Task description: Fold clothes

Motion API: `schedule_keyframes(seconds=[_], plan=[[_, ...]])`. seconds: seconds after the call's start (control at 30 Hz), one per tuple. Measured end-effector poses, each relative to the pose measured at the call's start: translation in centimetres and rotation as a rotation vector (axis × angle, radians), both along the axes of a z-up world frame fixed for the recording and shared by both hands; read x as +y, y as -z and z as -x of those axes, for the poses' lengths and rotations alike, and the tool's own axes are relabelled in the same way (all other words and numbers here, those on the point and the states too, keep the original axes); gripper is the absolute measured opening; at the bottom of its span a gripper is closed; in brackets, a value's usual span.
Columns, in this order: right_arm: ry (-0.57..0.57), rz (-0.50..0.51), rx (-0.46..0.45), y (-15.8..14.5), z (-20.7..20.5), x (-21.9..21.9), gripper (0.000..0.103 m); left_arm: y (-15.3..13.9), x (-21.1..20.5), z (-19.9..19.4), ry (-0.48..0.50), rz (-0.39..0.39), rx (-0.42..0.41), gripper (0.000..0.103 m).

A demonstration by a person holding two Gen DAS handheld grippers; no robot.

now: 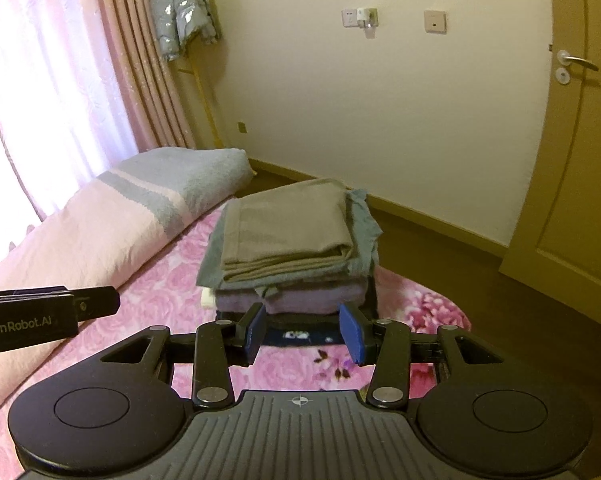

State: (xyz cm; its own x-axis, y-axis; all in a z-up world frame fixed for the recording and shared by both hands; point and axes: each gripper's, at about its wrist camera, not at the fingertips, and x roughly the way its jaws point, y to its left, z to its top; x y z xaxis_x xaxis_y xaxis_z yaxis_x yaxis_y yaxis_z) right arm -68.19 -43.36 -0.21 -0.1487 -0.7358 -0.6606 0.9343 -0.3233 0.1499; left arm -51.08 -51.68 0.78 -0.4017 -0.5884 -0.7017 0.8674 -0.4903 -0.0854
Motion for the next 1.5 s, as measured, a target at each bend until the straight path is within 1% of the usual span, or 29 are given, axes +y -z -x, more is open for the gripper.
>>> schedule_keyframes(seconds=[0.13, 0.43, 0.63, 0.7, 0.73, 0.77, 0.8, 1.03, 1.5], plan=[[0.013, -0.014, 0.008, -0.2, -0.5, 1.1, 0.045, -0.2, 1.2, -0.3, 0.011, -0.002, -0.002, 0.053], [0.005, -0.047, 0.001, -0.1, -1.1, 2.0, 0.045, -0.4, 2.6, -0.9, -0.022, -0.009, -0.014, 0.053], [-0.019, -0.067, 0.01, 0.3, -0.4, 1.9, 0.045, -0.2, 3.2, 0.0, -0.045, -0.021, -0.025, 0.053], [-0.029, -0.071, 0.014, 0.4, 0.1, 1.8, 0.047, -0.1, 3.3, 0.7, -0.048, -0.027, -0.028, 0.053], [-0.034, -0.073, 0.017, 0.5, 0.3, 1.7, 0.066, 0.0, 3.4, 1.0, -0.049, -0.029, -0.03, 0.053], [-0.038, -0.076, 0.019, 0.5, 0.5, 1.7, 0.091, 0.0, 3.5, 1.4, -0.05, -0.032, -0.032, 0.053], [-0.043, -0.078, 0.021, 0.6, 0.8, 1.6, 0.093, 0.1, 3.5, 1.7, -0.053, -0.035, -0.034, 0.053], [-0.078, -0.093, 0.037, 0.9, 2.5, 1.3, 0.093, 0.9, 3.6, 3.9, -0.085, -0.059, -0.055, 0.053], [-0.138, -0.144, 0.056, 2.0, 5.4, -0.4, 0.093, 3.1, 2.6, 6.6, -0.162, -0.091, -0.087, 0.053]])
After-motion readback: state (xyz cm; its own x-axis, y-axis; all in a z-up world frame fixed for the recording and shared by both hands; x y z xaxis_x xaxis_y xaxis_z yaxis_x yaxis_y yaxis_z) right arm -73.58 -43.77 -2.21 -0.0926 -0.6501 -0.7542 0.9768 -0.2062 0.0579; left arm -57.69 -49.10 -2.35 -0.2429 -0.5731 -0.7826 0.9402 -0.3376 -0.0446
